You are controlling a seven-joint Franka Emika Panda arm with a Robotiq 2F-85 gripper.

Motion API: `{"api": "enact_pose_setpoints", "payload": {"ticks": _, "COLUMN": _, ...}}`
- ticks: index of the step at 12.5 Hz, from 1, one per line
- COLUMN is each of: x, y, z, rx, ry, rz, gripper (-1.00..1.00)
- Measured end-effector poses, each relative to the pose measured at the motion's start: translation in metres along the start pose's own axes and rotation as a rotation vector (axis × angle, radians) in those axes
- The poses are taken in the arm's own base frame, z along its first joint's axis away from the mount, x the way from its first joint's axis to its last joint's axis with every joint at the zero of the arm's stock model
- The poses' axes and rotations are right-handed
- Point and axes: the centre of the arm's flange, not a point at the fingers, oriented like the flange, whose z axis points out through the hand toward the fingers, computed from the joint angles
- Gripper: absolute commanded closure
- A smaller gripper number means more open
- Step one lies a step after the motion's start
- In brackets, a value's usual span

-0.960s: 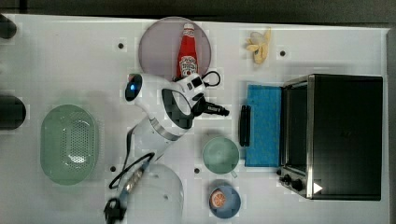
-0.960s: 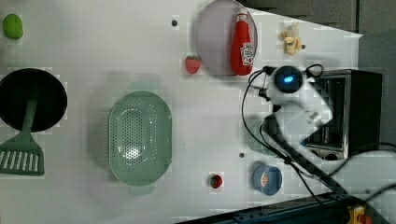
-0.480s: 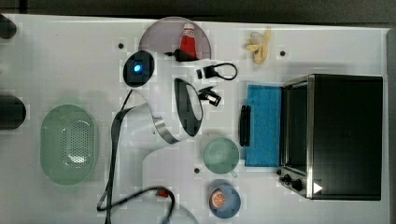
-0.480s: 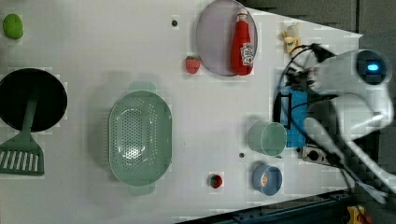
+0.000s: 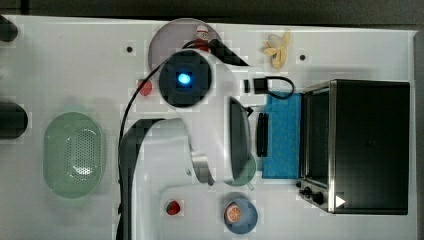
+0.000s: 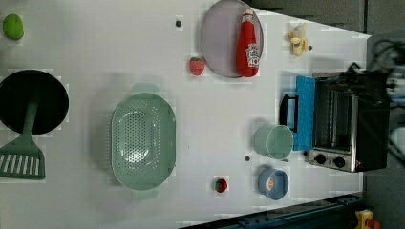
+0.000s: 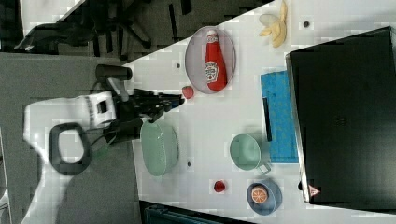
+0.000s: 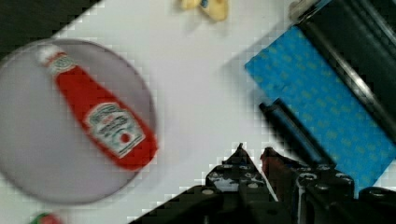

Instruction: Flap open oven.

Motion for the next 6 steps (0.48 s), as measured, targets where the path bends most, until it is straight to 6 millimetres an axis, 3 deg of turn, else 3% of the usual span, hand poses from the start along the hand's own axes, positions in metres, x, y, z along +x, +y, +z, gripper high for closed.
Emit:
{"api": "enact_pose_setpoints", "payload": {"ticks": 3, "x": -0.002, "y": 0.030, "z": -0.043, "rx": 0.066, "ry": -0.124, "rz": 0.085, "gripper": 0.65}}
{"api": "enact_pose_setpoints", "payload": {"ticks": 6, "x": -0.006, "y": 0.048, "z": -0.071, "rx": 0.103, "ry": -0.155, "rz": 0.099, "gripper": 0.65}}
